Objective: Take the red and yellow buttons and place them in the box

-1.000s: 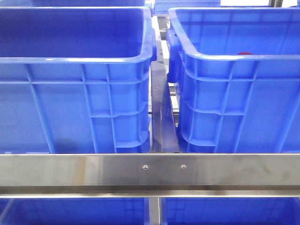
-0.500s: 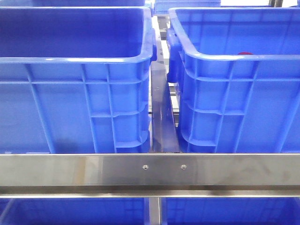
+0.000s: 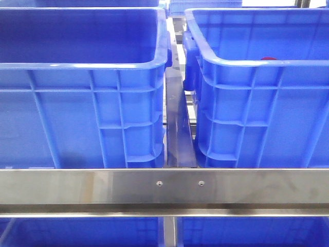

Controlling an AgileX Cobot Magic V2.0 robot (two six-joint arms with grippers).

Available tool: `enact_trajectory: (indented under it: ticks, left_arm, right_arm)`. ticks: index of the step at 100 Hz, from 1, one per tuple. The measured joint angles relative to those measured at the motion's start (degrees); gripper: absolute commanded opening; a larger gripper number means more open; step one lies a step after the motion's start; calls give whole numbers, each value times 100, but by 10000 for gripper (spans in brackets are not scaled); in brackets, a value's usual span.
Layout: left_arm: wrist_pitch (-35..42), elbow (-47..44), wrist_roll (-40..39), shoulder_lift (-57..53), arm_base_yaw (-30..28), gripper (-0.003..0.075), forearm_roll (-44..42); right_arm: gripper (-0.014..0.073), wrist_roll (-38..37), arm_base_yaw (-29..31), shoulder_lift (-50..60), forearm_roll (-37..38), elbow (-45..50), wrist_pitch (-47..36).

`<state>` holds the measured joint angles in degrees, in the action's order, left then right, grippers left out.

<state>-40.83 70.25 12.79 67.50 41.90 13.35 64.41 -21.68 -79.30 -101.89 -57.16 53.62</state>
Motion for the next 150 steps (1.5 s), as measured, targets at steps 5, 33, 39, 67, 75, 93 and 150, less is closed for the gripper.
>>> enact_trajectory:
  ticks: [5, 33, 39, 67, 75, 93, 150]
  left_arm:
    - [0, 0, 0, 0, 0, 0, -1]
    - [-23, 0, 0, 0, 0, 444, 12]
    - [-23, 0, 0, 0, 0, 505, 11]
    - [-23, 0, 0, 0, 0, 527, -37]
    - [-23, 0, 0, -21, 0, 527, -78]
    - [-36, 0, -188, -85, -154, 527, -224]
    - [-69, -909, -314, -1202, -3162, 527, -372]
  right_arm:
    - [212, 0, 0, 0, 0, 0, 29]
    - [212, 80, 0, -3, 18, 0, 76]
    - [212, 92, 0, -3, 40, 0, 99]
    - [212, 478, 155, -3, 53, -9, -13]
    - [212, 527, 343, -3, 53, -51, -25]
    - [212, 566, 779, -3, 53, -146, -25]
    - [212, 617, 1111, -3, 53, -146, 34]
